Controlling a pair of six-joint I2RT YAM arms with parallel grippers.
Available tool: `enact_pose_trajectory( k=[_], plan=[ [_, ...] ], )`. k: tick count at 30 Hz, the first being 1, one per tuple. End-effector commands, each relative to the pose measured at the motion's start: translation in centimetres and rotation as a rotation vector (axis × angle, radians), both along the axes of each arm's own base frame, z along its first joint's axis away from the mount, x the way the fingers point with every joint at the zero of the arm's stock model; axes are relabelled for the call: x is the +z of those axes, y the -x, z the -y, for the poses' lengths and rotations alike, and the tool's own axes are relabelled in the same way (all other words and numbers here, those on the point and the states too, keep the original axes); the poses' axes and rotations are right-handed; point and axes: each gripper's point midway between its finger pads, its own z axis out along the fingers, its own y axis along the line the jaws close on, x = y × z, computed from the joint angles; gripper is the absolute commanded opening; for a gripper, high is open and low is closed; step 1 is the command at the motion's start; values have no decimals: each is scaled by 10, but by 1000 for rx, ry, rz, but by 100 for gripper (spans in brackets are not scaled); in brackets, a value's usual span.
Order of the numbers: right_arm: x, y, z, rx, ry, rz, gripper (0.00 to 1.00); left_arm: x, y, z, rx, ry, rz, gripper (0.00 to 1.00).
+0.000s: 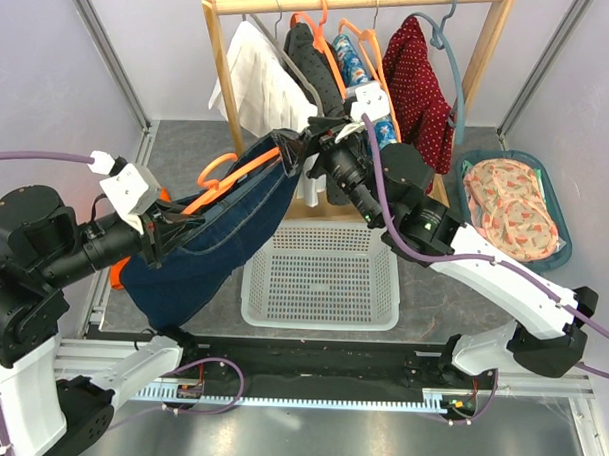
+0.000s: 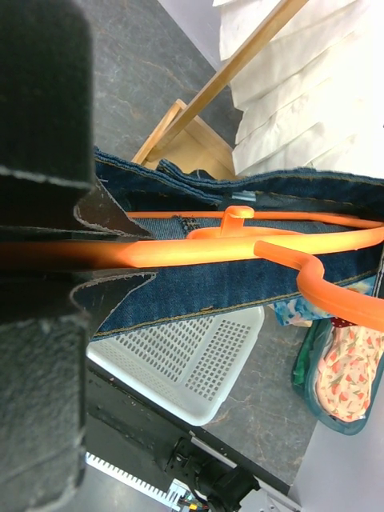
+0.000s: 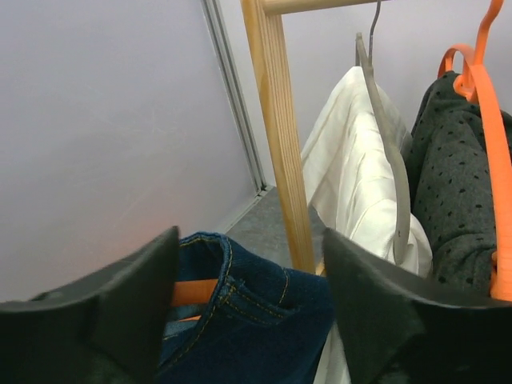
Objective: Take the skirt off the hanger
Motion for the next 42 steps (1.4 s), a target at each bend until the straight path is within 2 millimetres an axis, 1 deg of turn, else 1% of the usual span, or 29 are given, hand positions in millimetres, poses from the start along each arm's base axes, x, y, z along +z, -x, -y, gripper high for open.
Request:
enact_pose_trajectory(
  k=[1,2,4,5,6,7,8,9,11,12,13,14,15,18,20,23,26,28,30,31,32,34,35,36,37,38,39,40,42],
  plan=[
    [21,5,0,21,-48,20,66,31,4,3,-37,42,133,2],
    [21,6,-2,35,-48,21,48,31,5,3,-37,41,135,2],
    [25,10,-2,56,-56,26,23,31,5,4,-42,41,136,2],
    [27,12,-3,65,-59,29,7,32,6,4,-48,40,140,2],
    [34,15,-2,81,-72,39,2,32,6,4,-48,42,140,2],
    [39,18,-3,92,-77,49,0,33,4,5,-46,43,140,2],
    [39,20,-3,105,-66,44,0,32,3,5,-46,42,142,2],
    [49,25,-4,120,-81,58,0,31,2,6,-48,40,138,2],
    [60,35,-7,147,-80,78,0,28,-2,9,-56,38,130,2],
    [74,41,-7,152,-84,109,0,26,-4,10,-59,36,124,2],
    [77,46,-10,157,-74,117,0,24,-6,12,-62,34,118,2],
    [82,59,-18,187,-71,126,0,22,-8,14,-71,34,110,2],
    [95,64,-22,197,-83,144,0,21,-10,17,-78,37,106,2],
    [101,88,-44,247,-55,158,0,20,-13,24,-108,48,88,2],
    [97,103,-57,280,-36,159,0,23,-16,31,-140,56,75,2],
    [95,115,-72,303,-22,154,0,29,-19,39,-177,78,53,2],
    [93,116,-75,293,-15,144,0,38,-16,47,-224,102,40,3],
    [90,112,-72,268,-10,134,0,49,-13,50,-242,128,53,5],
    [86,108,-69,243,-5,121,0,58,-4,55,-292,154,52,9],
    [84,107,-68,234,-2,118,0,67,2,55,-313,171,71,20],
    [84,106,-68,230,-1,115,0,70,9,58,-357,182,69,25],
    [83,105,-66,219,-2,111,0,73,14,63,-397,209,59,30],
    [83,104,-66,213,-3,109,0,73,22,64,-431,216,60,32],
    [83,103,-66,207,-3,107,0,71,22,66,-441,220,54,36],
    [83,103,-65,204,-5,106,0,61,18,68,-445,215,25,41],
    [83,102,-63,197,-4,105,0,58,15,69,-447,215,27,38],
    [84,102,-62,197,-7,104,0,55,14,69,-438,215,21,27],
    [85,102,-61,193,-9,105,0,46,9,70,-423,210,-5,2],
    [87,101,-55,183,-17,104,0,39,3,68,-393,205,-15,2]
  ],
)
